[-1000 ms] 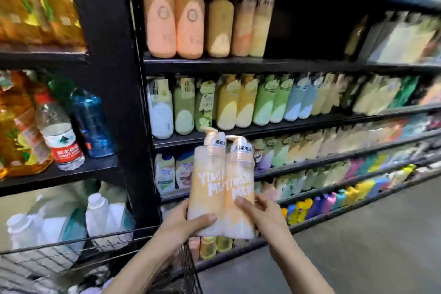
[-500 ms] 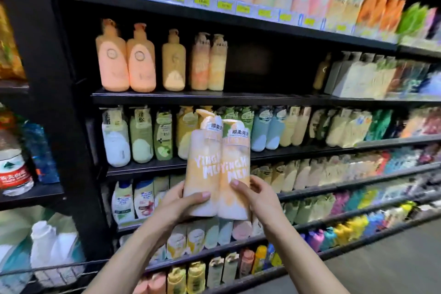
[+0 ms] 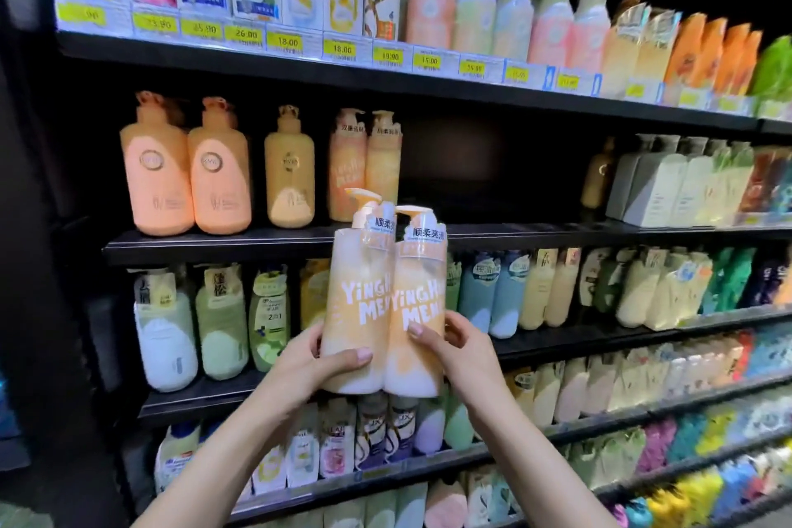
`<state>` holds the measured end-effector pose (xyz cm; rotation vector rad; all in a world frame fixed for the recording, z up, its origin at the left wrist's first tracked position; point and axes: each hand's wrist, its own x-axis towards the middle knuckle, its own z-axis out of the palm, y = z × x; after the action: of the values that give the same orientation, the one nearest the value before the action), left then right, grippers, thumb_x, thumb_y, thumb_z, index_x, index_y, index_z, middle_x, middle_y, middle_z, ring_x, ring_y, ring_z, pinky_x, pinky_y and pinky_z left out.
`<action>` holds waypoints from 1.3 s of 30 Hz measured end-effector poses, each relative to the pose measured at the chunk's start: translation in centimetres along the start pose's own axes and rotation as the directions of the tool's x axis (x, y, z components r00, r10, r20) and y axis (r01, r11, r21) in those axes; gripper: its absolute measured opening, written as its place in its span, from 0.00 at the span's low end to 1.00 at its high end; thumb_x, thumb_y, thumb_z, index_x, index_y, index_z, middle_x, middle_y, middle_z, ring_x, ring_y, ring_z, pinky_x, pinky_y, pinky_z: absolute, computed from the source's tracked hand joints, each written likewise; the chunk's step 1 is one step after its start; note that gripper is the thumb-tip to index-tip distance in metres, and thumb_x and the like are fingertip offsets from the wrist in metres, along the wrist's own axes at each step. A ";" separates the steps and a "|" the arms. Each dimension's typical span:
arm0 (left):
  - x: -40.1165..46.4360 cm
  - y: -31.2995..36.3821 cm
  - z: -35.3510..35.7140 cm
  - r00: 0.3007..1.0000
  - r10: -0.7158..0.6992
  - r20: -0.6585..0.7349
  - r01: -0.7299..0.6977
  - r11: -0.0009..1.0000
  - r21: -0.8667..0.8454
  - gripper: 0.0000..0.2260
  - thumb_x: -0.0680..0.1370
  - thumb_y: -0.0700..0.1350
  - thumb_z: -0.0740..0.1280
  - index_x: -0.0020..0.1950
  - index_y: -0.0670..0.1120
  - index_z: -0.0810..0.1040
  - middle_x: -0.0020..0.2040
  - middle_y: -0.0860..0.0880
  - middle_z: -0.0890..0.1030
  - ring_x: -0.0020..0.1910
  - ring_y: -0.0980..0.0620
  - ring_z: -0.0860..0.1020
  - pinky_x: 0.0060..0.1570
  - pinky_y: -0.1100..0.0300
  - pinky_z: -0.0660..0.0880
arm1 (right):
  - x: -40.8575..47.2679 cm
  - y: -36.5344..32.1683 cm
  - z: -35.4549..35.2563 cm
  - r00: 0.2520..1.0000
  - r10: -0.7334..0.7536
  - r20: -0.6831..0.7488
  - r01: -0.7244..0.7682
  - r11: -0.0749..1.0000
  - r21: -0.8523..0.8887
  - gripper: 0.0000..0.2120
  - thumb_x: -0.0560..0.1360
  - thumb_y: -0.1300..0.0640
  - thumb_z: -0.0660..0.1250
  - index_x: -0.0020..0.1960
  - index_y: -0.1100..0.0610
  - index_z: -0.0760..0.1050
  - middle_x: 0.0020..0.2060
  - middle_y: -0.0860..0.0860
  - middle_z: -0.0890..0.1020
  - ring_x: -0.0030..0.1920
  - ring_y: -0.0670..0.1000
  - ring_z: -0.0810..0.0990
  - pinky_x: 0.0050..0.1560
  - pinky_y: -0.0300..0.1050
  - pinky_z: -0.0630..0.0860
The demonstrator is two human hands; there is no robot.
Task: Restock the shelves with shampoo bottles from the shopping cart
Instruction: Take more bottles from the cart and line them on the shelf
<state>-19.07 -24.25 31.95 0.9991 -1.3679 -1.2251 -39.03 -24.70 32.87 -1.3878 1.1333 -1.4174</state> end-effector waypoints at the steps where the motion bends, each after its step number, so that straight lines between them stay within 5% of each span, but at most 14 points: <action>1: 1.2 0.5 -0.2 1.000 0.025 -0.003 -0.025 0.999 0.022 0.36 0.53 0.55 0.79 0.59 0.47 0.77 0.53 0.48 0.84 0.53 0.48 0.82 0.53 0.54 0.77 | 1.3 -0.3 0.1 1.000 -0.014 0.001 0.014 1.000 -0.004 0.10 0.70 0.58 0.73 0.51 0.54 0.78 0.46 0.49 0.84 0.42 0.42 0.82 0.38 0.32 0.77; 5: 5.3 2.3 -1.0 0.993 0.118 -0.007 -0.118 0.991 0.068 0.36 0.52 0.54 0.78 0.58 0.46 0.77 0.52 0.49 0.84 0.50 0.53 0.82 0.44 0.64 0.77 | 5.8 -1.1 0.6 0.998 -0.060 -0.004 0.060 0.998 0.036 0.13 0.71 0.61 0.73 0.54 0.60 0.78 0.48 0.54 0.85 0.45 0.48 0.83 0.39 0.33 0.77; 15: 11.9 5.5 -1.2 0.958 0.264 -0.113 -0.235 0.947 0.217 0.30 0.54 0.54 0.77 0.54 0.49 0.78 0.49 0.57 0.84 0.48 0.60 0.82 0.43 0.70 0.75 | 14.5 -2.7 0.8 0.980 -0.198 0.035 0.196 0.980 0.045 0.12 0.70 0.63 0.73 0.51 0.53 0.78 0.47 0.47 0.84 0.44 0.40 0.83 0.43 0.33 0.77; 22: 16.6 8.1 -1.4 0.928 0.328 -0.177 -0.248 0.897 0.365 0.27 0.62 0.46 0.80 0.58 0.49 0.76 0.51 0.55 0.83 0.48 0.63 0.81 0.45 0.71 0.75 | 21.1 -4.2 1.0 0.953 -0.291 0.085 0.290 0.957 0.023 0.16 0.70 0.62 0.74 0.57 0.58 0.78 0.50 0.50 0.84 0.47 0.42 0.82 0.44 0.33 0.76; 32: 20.9 6.1 -2.4 0.904 0.332 -0.269 -0.158 0.845 0.511 0.26 0.63 0.48 0.80 0.56 0.53 0.73 0.50 0.58 0.81 0.47 0.67 0.79 0.42 0.74 0.72 | 25.9 -1.7 1.7 0.948 -0.285 0.144 0.287 0.958 0.005 0.23 0.69 0.61 0.75 0.61 0.57 0.73 0.52 0.52 0.83 0.49 0.47 0.83 0.47 0.38 0.79; 39: 23.4 6.4 -3.3 0.912 0.272 -0.306 -0.024 0.782 0.623 0.30 0.60 0.54 0.80 0.55 0.50 0.70 0.49 0.58 0.77 0.50 0.60 0.76 0.47 0.62 0.73 | 28.0 -1.4 2.3 0.950 -0.242 0.195 0.267 0.957 -0.111 0.27 0.70 0.52 0.74 0.65 0.53 0.68 0.55 0.48 0.80 0.53 0.46 0.80 0.56 0.44 0.77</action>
<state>-19.13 -46.69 41.68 1.4516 -1.5151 -0.4063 -37.92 -51.54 41.14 -1.7752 0.9739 -1.3773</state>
